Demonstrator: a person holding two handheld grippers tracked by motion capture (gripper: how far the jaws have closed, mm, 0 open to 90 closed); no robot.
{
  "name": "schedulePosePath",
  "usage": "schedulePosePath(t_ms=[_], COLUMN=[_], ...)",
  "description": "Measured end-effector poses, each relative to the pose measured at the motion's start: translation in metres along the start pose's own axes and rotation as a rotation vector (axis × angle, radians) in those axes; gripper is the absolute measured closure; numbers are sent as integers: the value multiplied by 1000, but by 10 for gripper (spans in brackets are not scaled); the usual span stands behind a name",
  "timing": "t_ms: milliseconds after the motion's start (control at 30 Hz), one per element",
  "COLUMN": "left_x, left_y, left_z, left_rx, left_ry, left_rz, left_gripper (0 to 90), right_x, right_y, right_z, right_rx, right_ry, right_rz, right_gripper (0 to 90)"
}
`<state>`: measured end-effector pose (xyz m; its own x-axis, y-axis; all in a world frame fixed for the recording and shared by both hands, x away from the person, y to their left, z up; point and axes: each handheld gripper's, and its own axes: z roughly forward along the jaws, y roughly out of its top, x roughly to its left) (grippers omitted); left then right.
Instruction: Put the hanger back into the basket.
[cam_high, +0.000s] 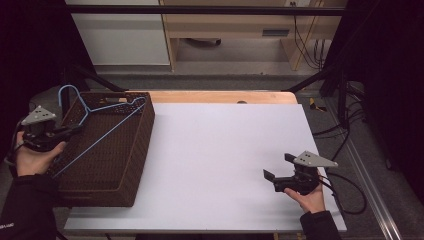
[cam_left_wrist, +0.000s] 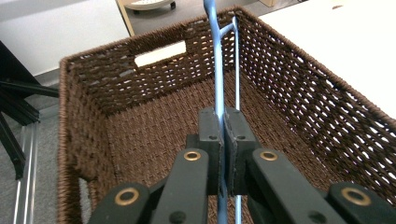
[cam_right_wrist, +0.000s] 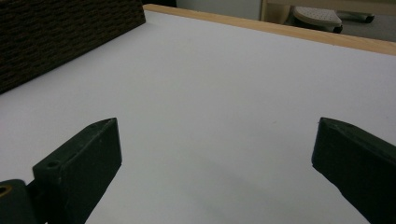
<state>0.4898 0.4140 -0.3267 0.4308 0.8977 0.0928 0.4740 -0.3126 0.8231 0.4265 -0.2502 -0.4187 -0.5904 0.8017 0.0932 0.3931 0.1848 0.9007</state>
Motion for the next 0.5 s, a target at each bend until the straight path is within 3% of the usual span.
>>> schedulePosePath(t_ms=[233,500], left_x=[-7,-11], left_y=[-8,-19], left_z=[20,35], left_rx=[48,151], left_ry=[2,15], left_rz=[7,6], left_gripper=[871,868], right_x=[0,0], right_y=[0,0], right_z=[0,0], right_rx=[0,2], right_ry=[-1,-1], right_rz=[-1,-1], right_gripper=[21,21])
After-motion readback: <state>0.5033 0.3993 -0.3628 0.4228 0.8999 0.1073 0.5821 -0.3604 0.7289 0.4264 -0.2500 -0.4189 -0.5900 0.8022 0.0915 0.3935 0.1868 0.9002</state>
